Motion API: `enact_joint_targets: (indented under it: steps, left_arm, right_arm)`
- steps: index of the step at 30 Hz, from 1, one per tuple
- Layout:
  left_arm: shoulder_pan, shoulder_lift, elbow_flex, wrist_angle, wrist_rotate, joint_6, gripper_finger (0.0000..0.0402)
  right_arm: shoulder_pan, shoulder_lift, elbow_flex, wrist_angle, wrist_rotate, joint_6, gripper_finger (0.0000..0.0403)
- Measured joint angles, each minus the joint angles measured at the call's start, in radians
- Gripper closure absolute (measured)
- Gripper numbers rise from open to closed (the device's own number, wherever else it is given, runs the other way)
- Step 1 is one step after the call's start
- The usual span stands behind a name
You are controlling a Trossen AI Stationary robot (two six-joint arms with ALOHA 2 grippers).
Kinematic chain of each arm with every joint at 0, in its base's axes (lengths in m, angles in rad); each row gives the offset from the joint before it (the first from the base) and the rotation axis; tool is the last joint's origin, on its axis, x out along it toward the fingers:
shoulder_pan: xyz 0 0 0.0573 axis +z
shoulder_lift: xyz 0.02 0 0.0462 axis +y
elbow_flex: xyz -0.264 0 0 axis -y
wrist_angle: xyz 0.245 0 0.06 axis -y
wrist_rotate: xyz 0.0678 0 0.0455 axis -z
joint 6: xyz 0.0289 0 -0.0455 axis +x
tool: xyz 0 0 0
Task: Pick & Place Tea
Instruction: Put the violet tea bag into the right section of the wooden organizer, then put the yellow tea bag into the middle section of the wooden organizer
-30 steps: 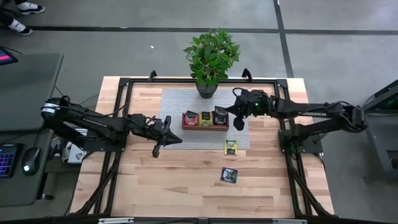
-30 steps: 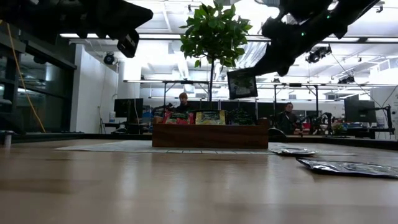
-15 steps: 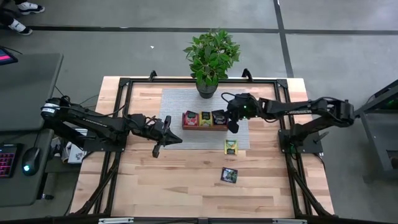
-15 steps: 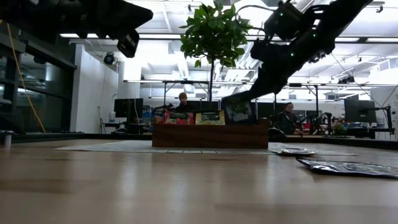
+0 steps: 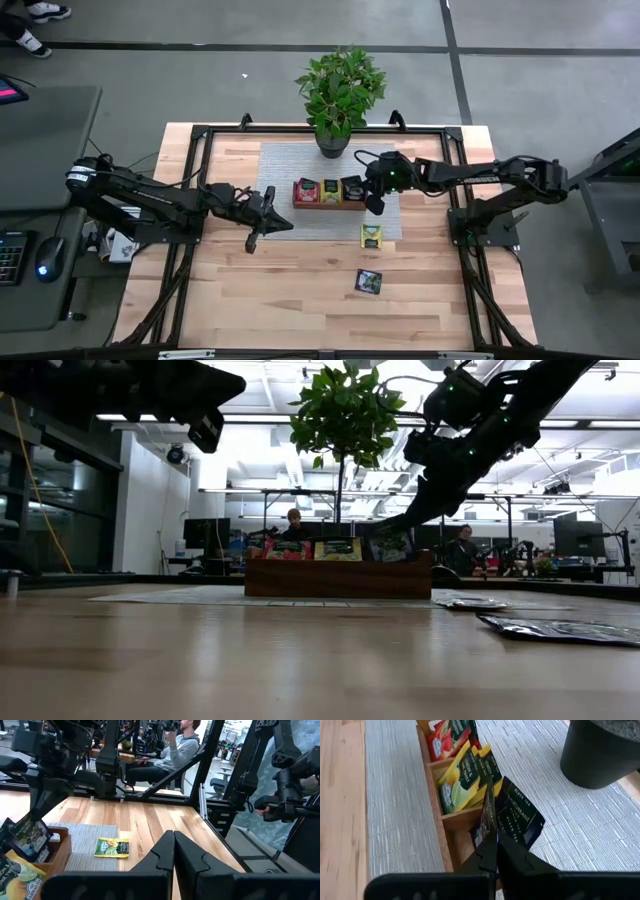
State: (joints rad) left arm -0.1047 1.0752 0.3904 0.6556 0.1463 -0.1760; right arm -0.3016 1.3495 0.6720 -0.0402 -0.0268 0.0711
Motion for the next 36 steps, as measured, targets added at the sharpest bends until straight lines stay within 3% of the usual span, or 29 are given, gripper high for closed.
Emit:
enact_joint_targets:
  steps: [7, 16, 20, 27, 36]
  left_arm:
    - [0.000, 0.000, 0.000, 0.000, 0.000, 0.006, 0.0401]
    - [0.000, 0.000, 0.000, 0.000, 0.000, 0.006, 0.0401]
    - [0.000, 0.000, 0.000, 0.000, 0.000, 0.006, 0.0401]
    - [0.000, 0.001, 0.000, 0.000, -0.012, 0.003, 0.0401]
    - [-0.001, 0.021, 0.000, -0.004, -0.075, -0.030, 0.0401]
  right_arm:
    - [0.000, 0.000, 0.000, -0.033, 0.020, 0.026, 0.0382]
    - [0.000, 0.000, 0.000, -0.030, -0.021, 0.064, 0.0269]
    - [0.000, 0.000, 0.000, -0.034, -0.057, 0.117, 0.0241]
    - [0.003, -0.060, 0.001, -0.117, -0.099, 0.169, 0.0241]
    - [0.087, -0.231, 0.001, -0.351, -0.065, 0.266, 0.0274]
